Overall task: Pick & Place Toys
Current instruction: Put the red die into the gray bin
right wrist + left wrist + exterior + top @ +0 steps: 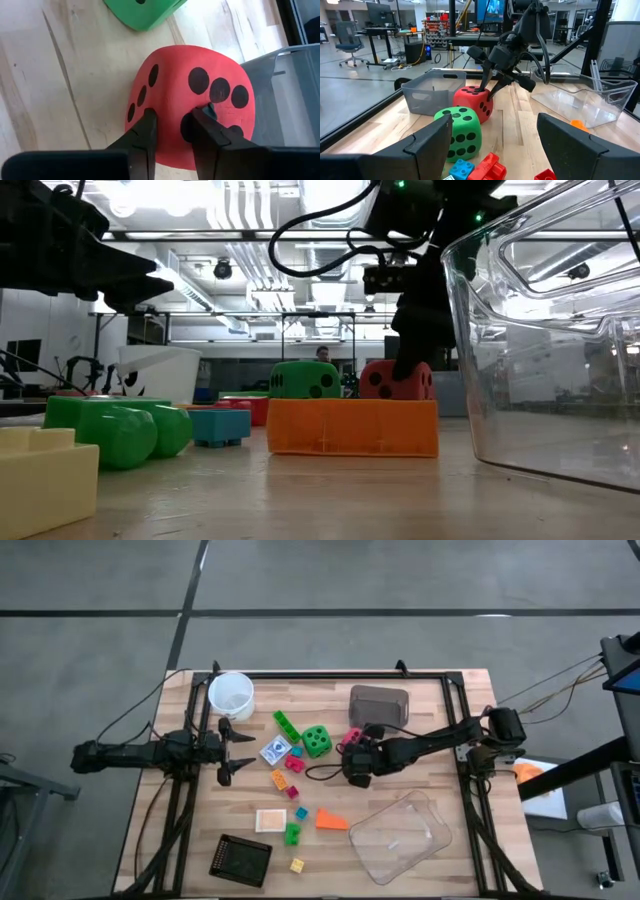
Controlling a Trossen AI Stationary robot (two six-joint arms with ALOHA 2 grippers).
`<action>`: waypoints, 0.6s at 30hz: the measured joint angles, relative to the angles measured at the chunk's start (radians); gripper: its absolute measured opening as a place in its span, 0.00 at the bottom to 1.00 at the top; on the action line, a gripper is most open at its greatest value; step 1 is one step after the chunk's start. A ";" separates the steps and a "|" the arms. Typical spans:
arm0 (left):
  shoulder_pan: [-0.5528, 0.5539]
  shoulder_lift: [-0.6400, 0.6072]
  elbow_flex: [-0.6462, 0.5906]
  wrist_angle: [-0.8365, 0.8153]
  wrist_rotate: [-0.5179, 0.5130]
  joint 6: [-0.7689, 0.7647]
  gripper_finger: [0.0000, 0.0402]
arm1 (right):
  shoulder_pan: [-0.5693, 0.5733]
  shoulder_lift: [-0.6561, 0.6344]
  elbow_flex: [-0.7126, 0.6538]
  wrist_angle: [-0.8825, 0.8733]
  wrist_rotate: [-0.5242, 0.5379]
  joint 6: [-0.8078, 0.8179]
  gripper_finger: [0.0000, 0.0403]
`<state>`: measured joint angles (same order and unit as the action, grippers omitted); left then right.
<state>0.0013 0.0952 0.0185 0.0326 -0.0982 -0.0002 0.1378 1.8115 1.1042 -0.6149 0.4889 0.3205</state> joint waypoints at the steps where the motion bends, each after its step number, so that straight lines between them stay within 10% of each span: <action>1: 0.000 0.000 0.000 0.000 0.000 0.000 0.72 | 0.002 -0.003 0.000 -0.002 -0.002 0.001 0.20; 18: 0.000 0.000 0.000 0.000 0.000 0.000 0.72 | 0.079 -0.302 -0.038 -0.006 -0.149 0.025 0.06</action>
<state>0.0010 0.0956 0.0181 0.0326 -0.0982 -0.0006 0.2170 1.5097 1.0664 -0.6213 0.3396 0.3459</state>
